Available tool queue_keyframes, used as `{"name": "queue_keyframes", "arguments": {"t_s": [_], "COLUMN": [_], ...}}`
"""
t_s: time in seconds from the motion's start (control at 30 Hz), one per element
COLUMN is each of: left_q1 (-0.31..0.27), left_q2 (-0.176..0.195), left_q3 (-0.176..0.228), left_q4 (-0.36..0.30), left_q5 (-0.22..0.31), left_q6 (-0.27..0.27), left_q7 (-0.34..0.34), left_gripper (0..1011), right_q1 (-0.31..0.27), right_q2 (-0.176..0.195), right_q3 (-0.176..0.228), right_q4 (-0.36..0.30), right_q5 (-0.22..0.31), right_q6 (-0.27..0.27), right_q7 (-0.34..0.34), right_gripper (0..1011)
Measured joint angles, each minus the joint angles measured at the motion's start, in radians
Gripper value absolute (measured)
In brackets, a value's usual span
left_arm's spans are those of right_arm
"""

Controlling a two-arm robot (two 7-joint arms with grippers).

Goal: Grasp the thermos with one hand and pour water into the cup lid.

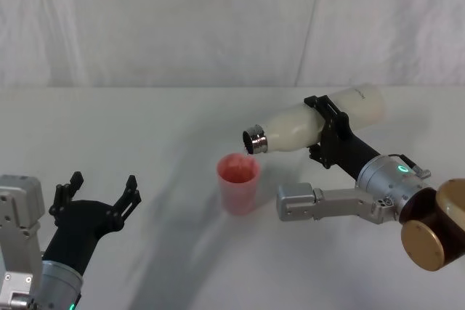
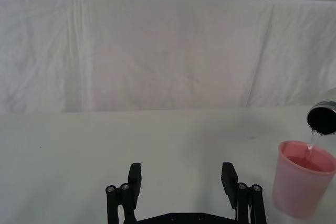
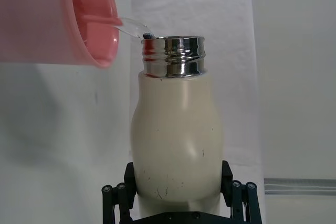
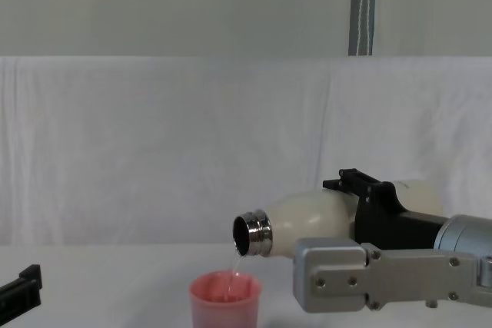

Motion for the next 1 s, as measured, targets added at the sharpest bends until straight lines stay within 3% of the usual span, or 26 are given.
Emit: {"name": "queue_keyframes", "arguments": {"t_s": [1.0], "left_q1": [0.0], "left_q2": [0.0], "left_q3": [0.0], "left_q4": [0.0], "left_q5": [0.0], "left_q6": [0.0], "left_q7": [0.0], "left_gripper": [1001], "right_q1": [0.002], "right_q2": [0.006], "right_q3": [0.001], "right_q4": [-0.016], "right_q5": [0.004], "right_q6": [-0.002], "right_q7": [0.001], "right_gripper": [953]}}
